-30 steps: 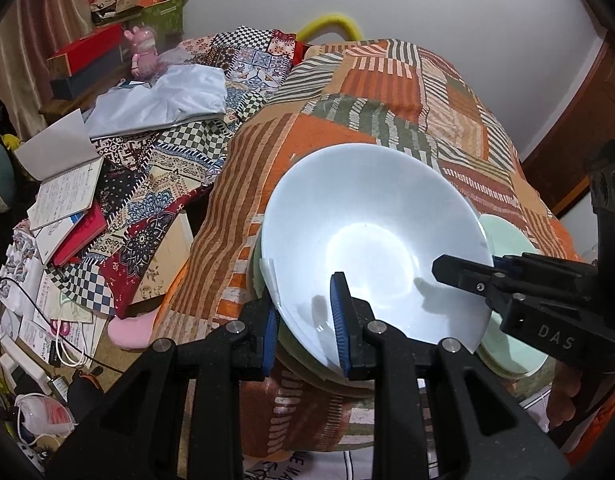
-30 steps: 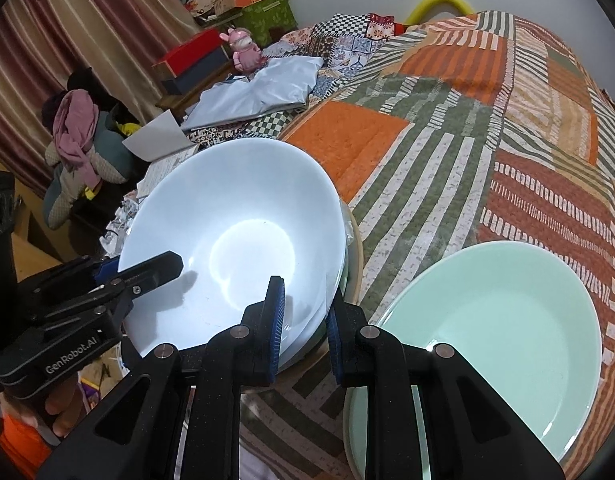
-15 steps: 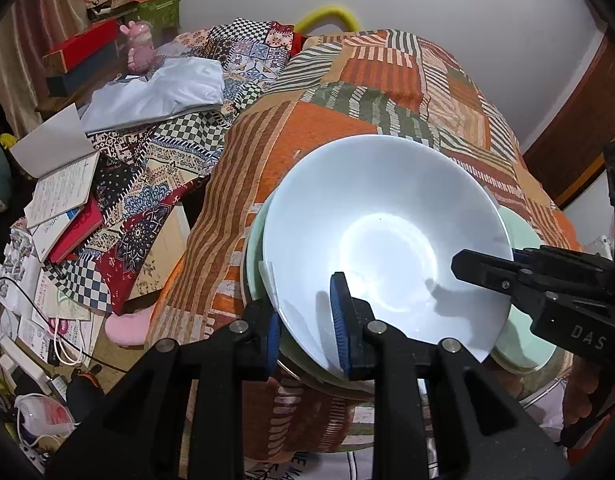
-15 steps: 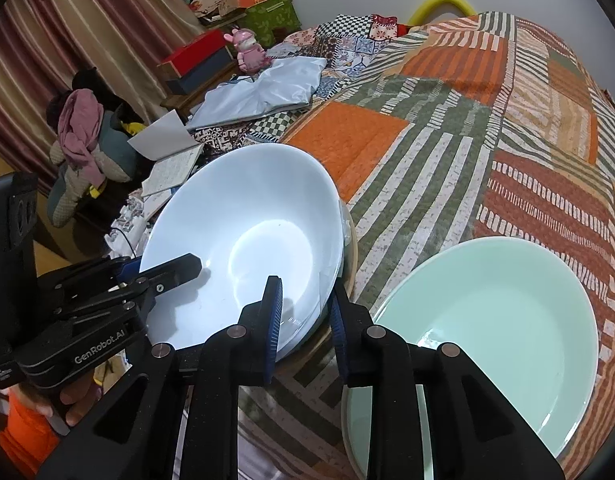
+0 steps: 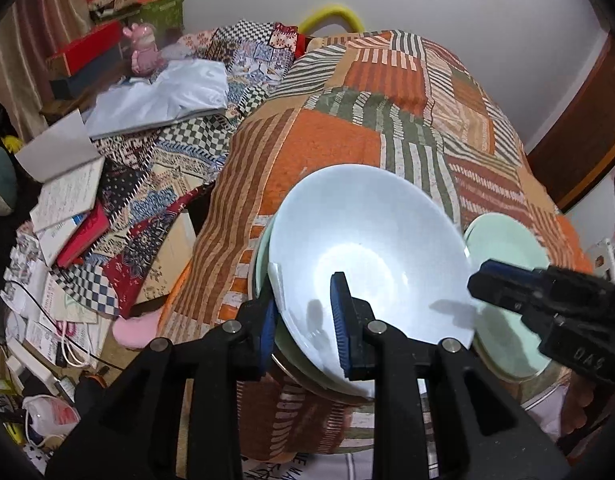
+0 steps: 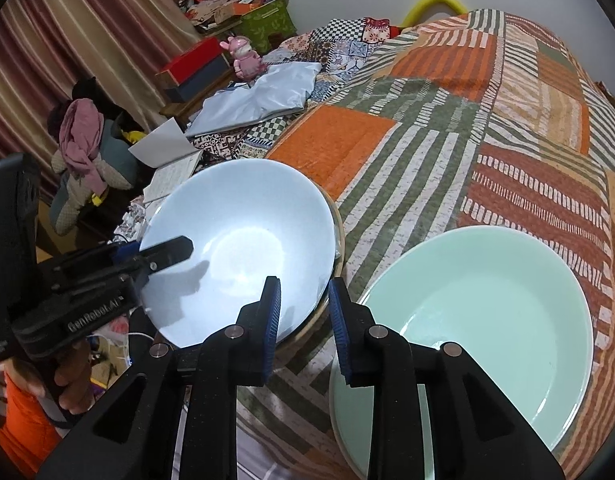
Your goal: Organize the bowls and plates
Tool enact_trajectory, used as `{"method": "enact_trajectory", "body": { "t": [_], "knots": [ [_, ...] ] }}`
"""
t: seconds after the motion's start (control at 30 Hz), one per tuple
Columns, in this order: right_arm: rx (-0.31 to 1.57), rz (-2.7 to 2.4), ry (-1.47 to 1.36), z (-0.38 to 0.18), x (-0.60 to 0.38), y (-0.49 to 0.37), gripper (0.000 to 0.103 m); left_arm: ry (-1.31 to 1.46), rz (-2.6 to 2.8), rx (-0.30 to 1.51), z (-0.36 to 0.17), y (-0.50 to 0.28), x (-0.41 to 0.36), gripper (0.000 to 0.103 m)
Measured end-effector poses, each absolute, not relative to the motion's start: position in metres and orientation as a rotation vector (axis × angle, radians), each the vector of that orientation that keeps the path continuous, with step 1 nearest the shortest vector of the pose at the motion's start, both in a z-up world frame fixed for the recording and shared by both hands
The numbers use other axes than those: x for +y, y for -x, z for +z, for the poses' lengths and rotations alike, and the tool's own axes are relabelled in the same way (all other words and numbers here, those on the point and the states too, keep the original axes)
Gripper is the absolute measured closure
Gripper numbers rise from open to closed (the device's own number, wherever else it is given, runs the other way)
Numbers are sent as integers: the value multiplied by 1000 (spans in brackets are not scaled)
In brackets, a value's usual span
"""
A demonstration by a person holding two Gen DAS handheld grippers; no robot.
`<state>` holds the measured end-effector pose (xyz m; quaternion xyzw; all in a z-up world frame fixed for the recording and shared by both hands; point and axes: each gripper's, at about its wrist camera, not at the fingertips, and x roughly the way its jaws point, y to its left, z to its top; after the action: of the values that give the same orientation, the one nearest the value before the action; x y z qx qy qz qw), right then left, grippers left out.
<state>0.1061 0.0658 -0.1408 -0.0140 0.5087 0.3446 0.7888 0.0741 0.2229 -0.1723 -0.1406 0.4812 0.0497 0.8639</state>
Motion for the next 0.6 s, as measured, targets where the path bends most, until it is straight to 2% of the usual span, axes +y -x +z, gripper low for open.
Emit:
{"method": "enact_trajectory", "body": {
  "t": [0.2, 0.47, 0.6],
  "knots": [
    [1105, 754, 5, -139, 60, -107, 78, 288, 105, 1026, -165, -78, 225, 79],
    [1095, 757, 12, -139, 63, -107, 76, 272, 123, 961, -147, -68, 234, 79],
    [1082, 744, 33, -141, 64, -108, 65, 274, 142, 966, -152, -62, 239, 79]
  ]
}}
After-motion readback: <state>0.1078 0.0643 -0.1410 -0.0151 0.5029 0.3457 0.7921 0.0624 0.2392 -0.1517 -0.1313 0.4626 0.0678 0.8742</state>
